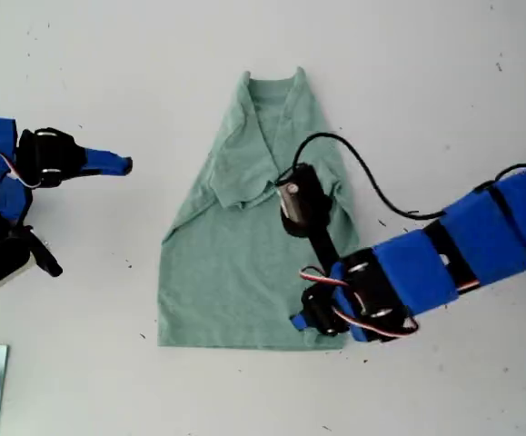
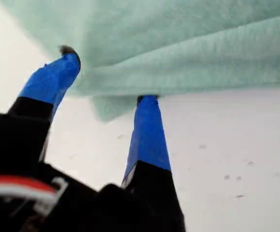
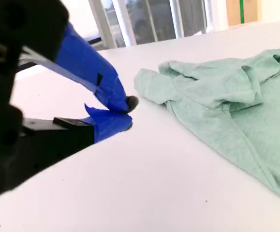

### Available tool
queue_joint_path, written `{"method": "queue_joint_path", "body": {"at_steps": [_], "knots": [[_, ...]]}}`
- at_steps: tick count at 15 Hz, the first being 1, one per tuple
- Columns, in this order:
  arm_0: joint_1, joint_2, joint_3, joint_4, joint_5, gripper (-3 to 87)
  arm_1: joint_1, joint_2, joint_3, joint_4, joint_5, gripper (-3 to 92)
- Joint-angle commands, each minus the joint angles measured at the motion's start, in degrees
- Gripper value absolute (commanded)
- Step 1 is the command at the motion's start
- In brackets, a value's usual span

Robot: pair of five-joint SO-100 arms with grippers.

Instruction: Fold t shirt

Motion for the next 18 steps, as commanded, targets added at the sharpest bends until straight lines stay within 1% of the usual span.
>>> {"method": "queue_joint_path", "body": {"at_steps": [1,3,4,5,6,7,8,9,10,11,12,13,14,15,16,17,18], "knots": [[0.53,0.62,0.79,0.09,0.53,-0.2,0.35,15.03,-3.96,4.13,-1.93,26.6],[0.70,0.62,0.79,0.09,0.53,-0.2,3.34,22.24,2.29,8.09,-1.58,27.5],[0.70,0.62,0.79,0.09,0.53,-0.2,5.27,26.72,8.79,7.47,-2.02,27.9],[0.70,0.62,0.79,0.09,0.53,-0.2,7.56,31.38,17.49,6.94,-2.29,28.8],[0.70,0.62,0.79,0.09,0.53,-0.2,10.20,37.79,30.15,5.98,-1.76,31.0],[0.53,0.62,0.79,0.09,0.53,-0.2,14.33,47.02,46.85,0.70,-2.46,30.2],[0.44,0.79,0.79,0.18,0.53,-0.2,19.07,58.18,64.78,-8.26,-5.27,24.3],[0.44,0.79,0.79,0.18,0.53,-0.2,24.61,69.61,80.51,-14.94,-8.70,21.7],[0.44,0.79,0.79,0.18,0.53,-0.2,29.53,79.89,90.97,-17.40,-13.62,18.2],[0.53,0.79,0.79,0.18,0.53,-0.2,34.10,85.43,97.03,-17.14,-17.49,9.0],[0.44,0.79,0.79,0.18,0.44,-0.2,36.74,86.57,99.40,-16.61,-19.69,2.3],[0.70,0.62,0.79,0.18,0.18,-0.2,37.35,84.90,100.02,-18.46,-21.01,2.3],[2.37,-0.97,-0.44,0.00,-1.93,-0.2,37.00,81.83,99.84,-20.39,-21.27,2.3],[5.01,-5.19,-4.57,-0.26,-4.92,-0.2,37.00,78.31,99.58,-22.15,-21.45,2.3],[9.58,-13.97,-12.48,-0.88,-8.96,-0.2,36.91,74.97,99.58,-24.79,-21.71,2.3],[13.18,-27.33,-25.31,2.55,-11.60,-0.2,37.18,72.69,98.70,-25.84,-22.06,2.3],[15.64,-39.90,-40.43,9.58,-11.95,-0.2,37.53,71.02,98.09,-26.72,-22.68,2.3]]}}
